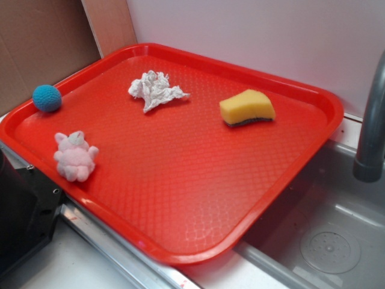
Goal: Grab the green sponge.
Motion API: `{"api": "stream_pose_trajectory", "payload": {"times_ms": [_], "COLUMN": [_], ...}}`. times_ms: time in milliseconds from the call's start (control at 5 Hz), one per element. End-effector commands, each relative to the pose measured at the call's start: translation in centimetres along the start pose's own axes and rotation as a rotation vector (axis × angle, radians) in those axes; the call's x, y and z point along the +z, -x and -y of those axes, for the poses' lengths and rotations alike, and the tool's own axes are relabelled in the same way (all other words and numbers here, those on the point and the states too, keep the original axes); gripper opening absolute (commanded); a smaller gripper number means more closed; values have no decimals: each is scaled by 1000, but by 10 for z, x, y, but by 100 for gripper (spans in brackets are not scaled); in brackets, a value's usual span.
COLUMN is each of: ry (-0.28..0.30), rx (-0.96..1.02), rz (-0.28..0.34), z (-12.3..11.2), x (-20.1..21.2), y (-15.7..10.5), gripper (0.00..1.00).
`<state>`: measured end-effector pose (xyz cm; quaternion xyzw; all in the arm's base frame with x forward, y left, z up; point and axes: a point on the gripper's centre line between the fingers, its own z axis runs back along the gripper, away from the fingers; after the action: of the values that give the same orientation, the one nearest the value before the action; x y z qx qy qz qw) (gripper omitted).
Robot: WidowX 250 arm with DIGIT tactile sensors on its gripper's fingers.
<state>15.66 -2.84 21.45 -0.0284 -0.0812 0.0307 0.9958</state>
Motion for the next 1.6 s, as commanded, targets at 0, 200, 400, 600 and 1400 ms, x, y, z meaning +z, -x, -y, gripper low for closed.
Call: {"api": "stream_pose_trajectory", "payload": {"times_ms": [0,200,400,600,1400], "ry": [11,60,58,37,5], "rx": [-47,-51,-74,-84,-165], "rz": [117,103,82,63,-84], "z": [32,43,58,65,79], "x": [-51,-83,-116,-142,-209], "y": [-51,-74,-95,-110,-138], "gripper": [100,100,100,100,0]}}
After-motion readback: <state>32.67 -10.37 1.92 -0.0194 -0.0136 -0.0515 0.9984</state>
